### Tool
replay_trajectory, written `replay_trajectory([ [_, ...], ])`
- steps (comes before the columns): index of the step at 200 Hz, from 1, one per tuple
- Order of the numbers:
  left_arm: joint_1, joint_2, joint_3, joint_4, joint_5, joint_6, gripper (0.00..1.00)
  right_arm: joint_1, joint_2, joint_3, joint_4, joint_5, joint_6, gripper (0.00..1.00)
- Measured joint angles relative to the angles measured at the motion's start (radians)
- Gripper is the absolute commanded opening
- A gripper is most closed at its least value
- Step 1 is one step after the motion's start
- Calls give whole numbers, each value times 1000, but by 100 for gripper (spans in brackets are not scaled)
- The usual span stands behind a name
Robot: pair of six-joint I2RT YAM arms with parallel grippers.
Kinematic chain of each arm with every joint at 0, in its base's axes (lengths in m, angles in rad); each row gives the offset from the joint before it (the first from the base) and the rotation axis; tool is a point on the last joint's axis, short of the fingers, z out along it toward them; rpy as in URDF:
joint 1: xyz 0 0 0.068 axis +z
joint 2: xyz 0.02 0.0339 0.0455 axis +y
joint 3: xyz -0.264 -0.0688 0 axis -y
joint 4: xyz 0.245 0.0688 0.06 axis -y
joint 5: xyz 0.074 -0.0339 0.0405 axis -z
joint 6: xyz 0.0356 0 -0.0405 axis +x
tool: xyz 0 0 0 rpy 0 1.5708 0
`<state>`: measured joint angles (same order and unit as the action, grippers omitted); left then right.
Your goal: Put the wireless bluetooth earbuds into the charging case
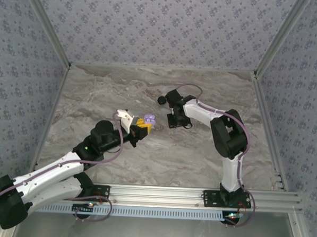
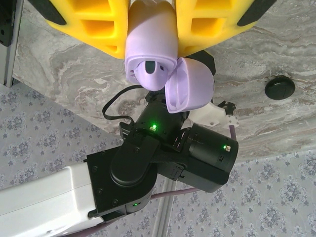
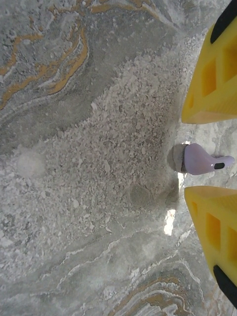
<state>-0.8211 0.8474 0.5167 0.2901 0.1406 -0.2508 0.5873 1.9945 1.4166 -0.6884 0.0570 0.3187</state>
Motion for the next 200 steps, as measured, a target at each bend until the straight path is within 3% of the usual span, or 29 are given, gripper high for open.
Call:
replay_trajectory([
  [200, 0, 0, 0, 0, 0, 0, 11, 4, 52, 43, -42, 5, 3, 28],
])
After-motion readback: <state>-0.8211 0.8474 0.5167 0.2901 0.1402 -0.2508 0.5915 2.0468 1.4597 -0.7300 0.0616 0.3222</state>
